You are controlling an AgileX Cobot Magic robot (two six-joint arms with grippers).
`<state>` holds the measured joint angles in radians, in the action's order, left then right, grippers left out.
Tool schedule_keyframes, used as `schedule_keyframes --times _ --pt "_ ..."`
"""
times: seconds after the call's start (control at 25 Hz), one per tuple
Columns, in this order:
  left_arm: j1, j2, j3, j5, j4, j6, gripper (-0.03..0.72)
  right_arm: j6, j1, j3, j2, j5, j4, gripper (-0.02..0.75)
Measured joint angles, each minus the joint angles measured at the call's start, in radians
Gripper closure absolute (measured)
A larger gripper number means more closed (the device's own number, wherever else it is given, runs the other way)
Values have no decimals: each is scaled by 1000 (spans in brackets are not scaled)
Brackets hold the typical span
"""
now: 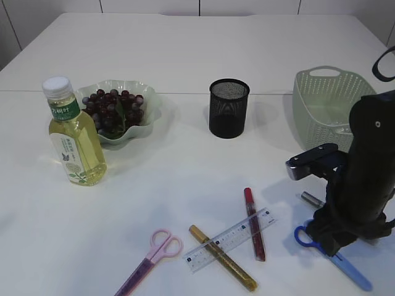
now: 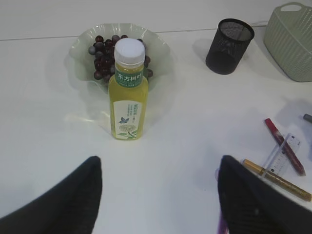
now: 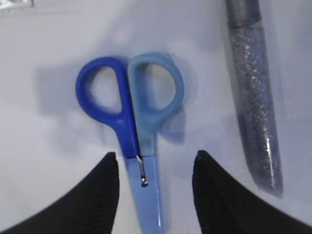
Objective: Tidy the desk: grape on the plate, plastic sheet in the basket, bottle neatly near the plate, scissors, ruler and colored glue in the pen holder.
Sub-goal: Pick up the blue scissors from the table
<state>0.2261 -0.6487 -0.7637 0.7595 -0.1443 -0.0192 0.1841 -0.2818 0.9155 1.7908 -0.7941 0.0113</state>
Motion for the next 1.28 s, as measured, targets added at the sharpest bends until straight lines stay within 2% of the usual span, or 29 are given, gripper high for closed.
schedule_keyframes --times 0.36,1.28 --pt "0 0 0 -2 0 0 147 78 2 0 27 3 -99 344" --pt "0 0 0 -7 0 0 147 86 2 0 35 3 -94 351"
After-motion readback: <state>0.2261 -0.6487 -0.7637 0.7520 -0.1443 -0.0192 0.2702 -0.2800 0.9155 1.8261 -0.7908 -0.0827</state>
